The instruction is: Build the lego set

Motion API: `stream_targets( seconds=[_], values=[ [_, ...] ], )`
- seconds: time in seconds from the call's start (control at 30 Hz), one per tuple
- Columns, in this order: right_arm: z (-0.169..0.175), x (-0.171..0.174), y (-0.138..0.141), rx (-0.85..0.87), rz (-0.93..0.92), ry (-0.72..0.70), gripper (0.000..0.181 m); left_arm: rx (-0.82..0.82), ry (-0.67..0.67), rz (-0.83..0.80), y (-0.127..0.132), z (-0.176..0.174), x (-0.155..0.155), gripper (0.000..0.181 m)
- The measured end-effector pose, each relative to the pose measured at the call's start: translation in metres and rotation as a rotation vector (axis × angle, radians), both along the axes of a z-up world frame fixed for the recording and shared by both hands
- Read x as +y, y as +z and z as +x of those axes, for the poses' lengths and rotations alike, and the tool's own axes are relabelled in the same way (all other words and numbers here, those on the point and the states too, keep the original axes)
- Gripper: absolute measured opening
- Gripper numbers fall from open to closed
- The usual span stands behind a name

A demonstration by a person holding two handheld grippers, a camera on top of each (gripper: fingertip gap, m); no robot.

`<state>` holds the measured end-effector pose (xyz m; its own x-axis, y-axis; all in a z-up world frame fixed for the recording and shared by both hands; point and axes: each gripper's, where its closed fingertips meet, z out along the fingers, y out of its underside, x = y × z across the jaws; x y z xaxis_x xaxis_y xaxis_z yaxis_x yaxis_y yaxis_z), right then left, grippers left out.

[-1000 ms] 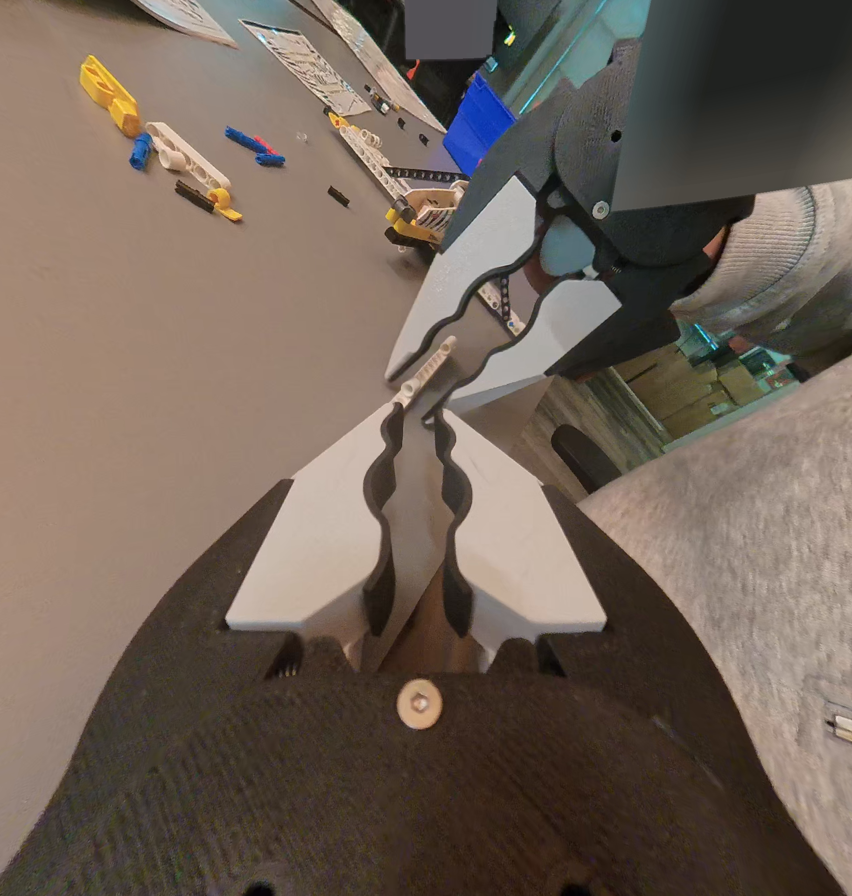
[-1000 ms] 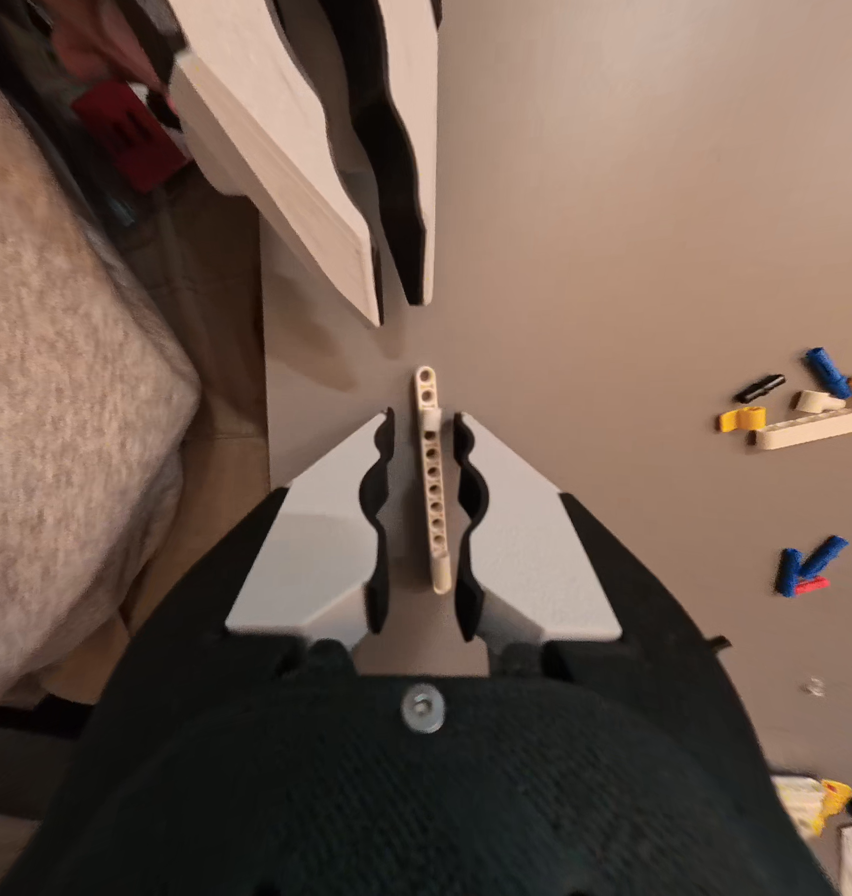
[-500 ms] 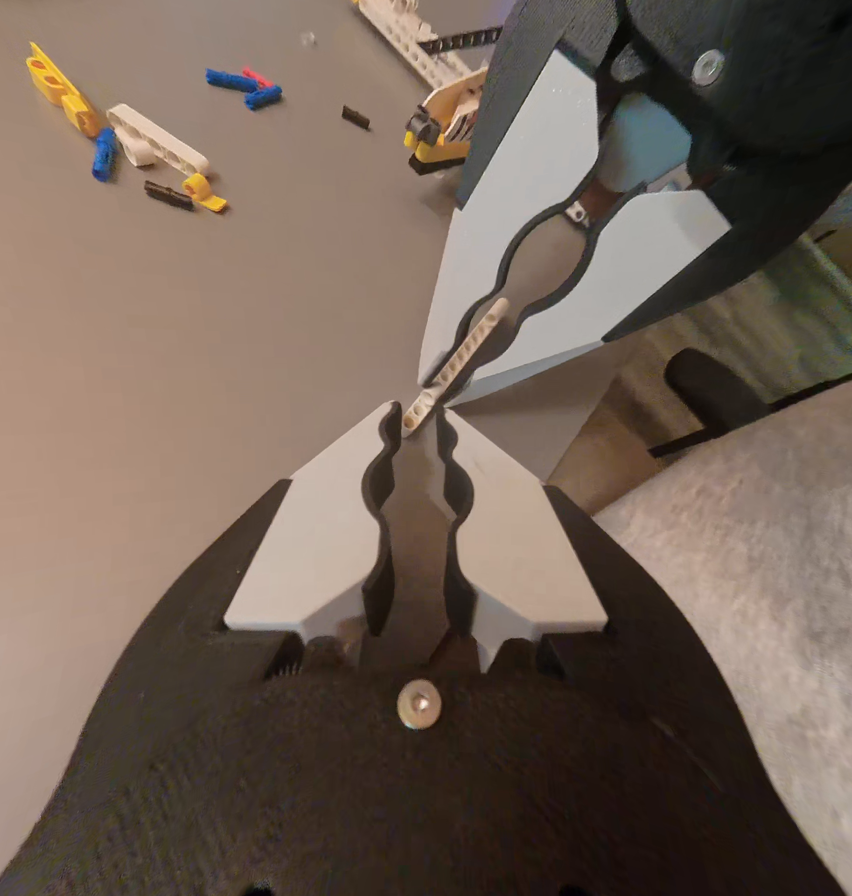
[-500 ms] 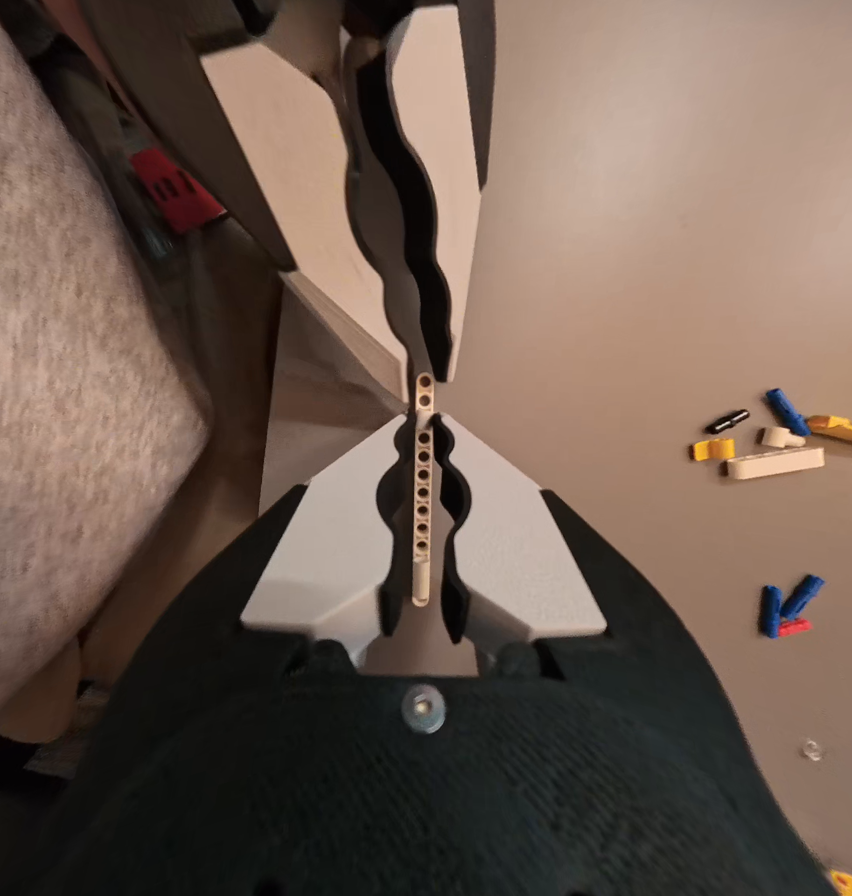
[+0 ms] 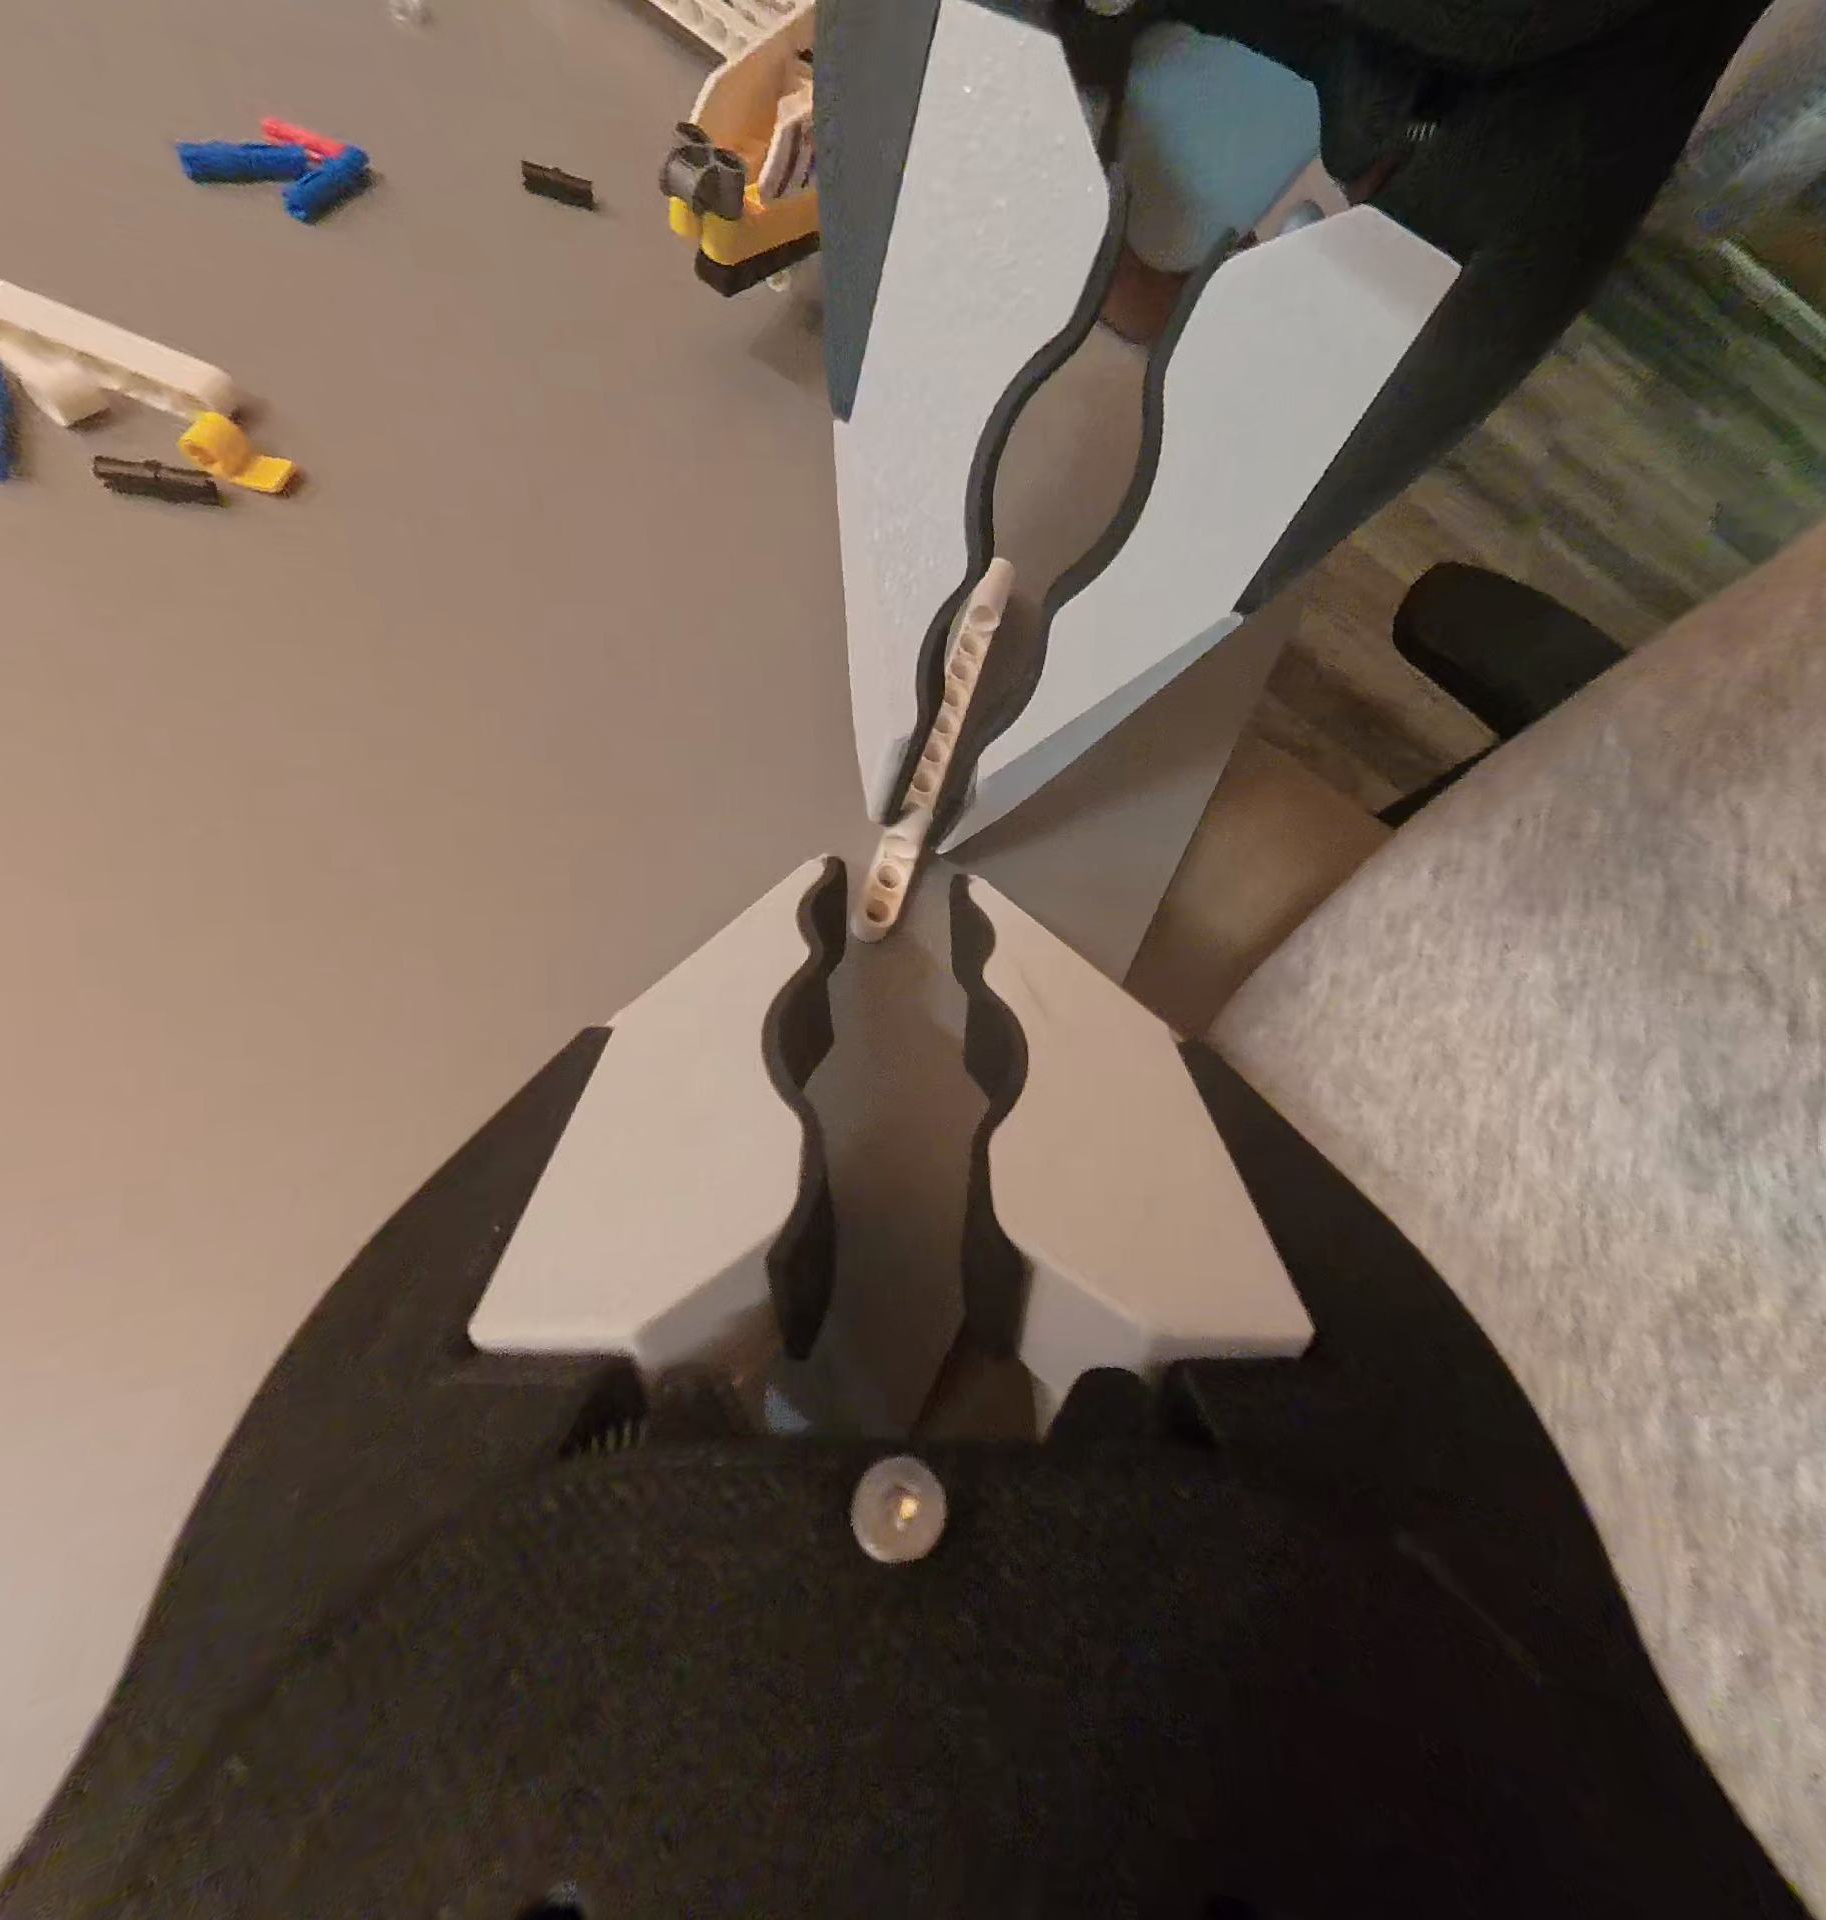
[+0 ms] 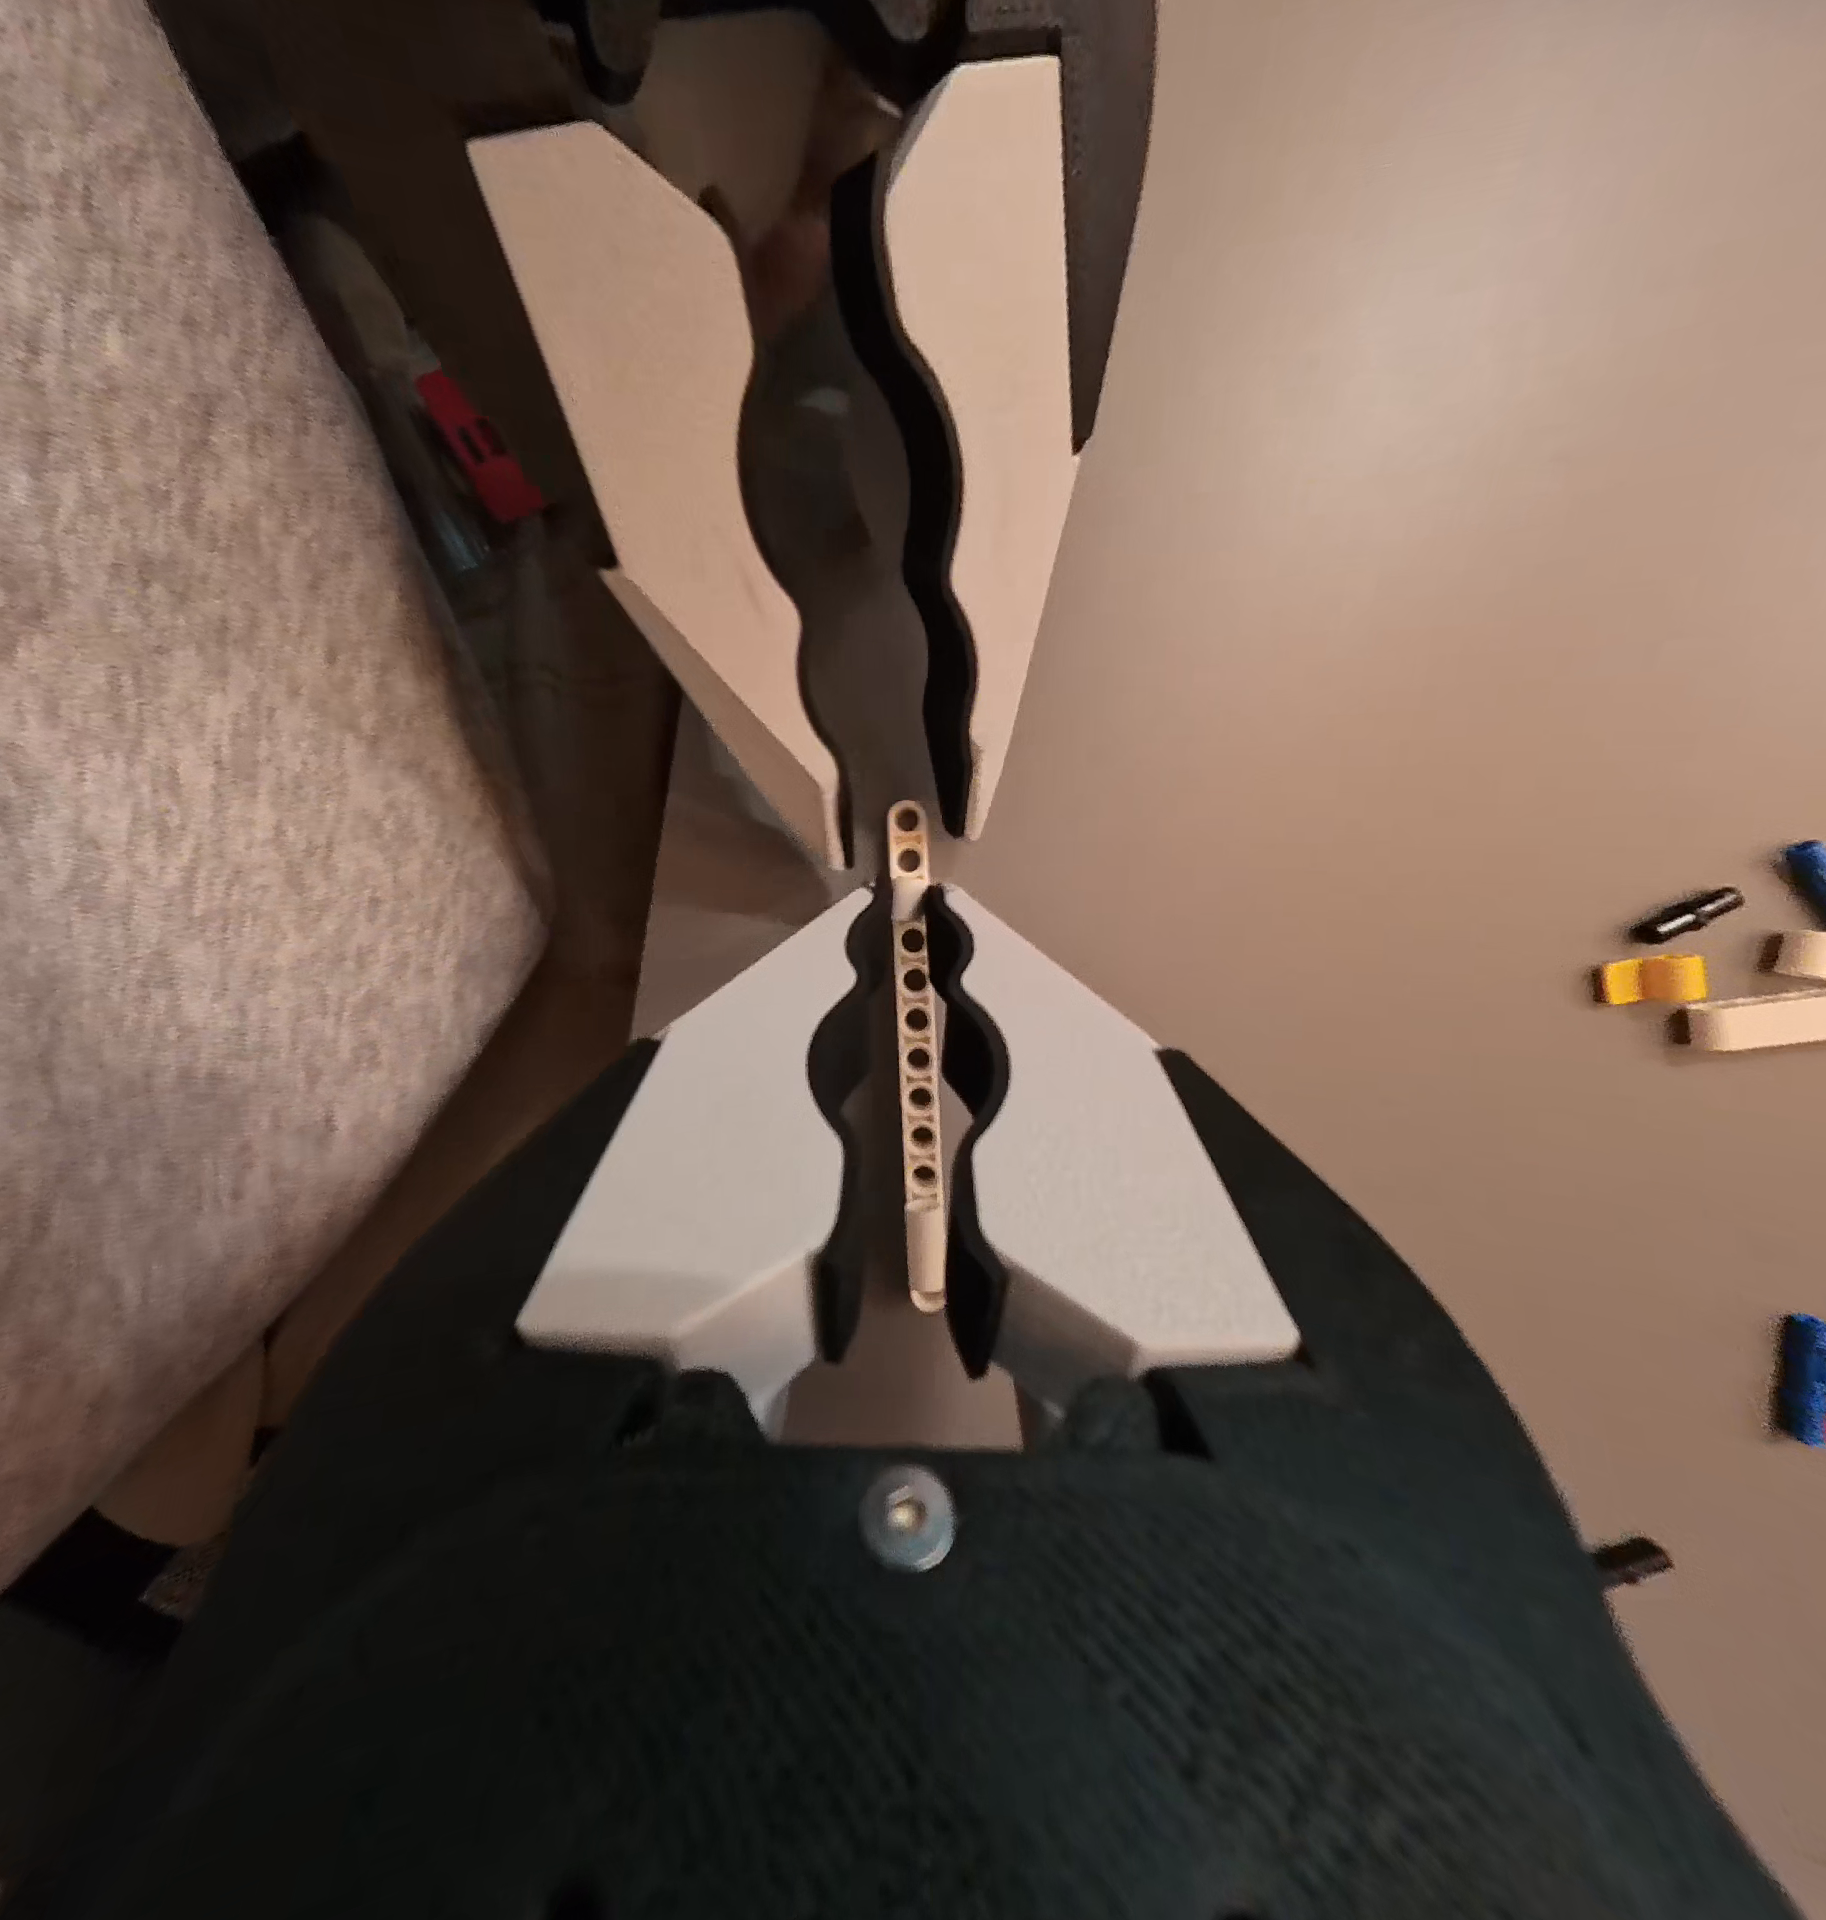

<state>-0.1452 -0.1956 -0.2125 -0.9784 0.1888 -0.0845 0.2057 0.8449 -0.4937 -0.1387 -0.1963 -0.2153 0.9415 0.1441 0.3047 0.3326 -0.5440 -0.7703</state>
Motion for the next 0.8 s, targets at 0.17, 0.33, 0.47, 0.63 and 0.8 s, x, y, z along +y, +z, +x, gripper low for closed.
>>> stream_targets(
  seconds=[0.17, 0.33, 0.47, 0.63, 0.8],
  values=[
    [0.008, -0.002, 0.0, -0.029, -0.014, 0.027, 0.005, 0.031, -0.036, -0.019, -0.001, 0.004, -0.001, 0.02],
    [0.017, -0.004, 0.0, -0.053, -0.029, 0.057, 0.005, 0.015, -0.113, -0.053, -0.003, 0.017, -0.006, 0.023],
    [0.021, -0.006, 0.0, -0.054, -0.037, 0.068, 0.005, 0.046, -0.122, -0.065, -0.005, 0.017, -0.006, 0.019],
    [0.02, -0.006, 0.0, -0.053, -0.048, 0.06, 0.005, 0.122, -0.141, -0.102, -0.009, 0.019, -0.007, 0.008],
    [0.021, -0.007, 0.0, -0.055, -0.056, 0.067, 0.005, 0.101, -0.161, -0.09, -0.008, 0.02, -0.007, 0.006]
  ],
)
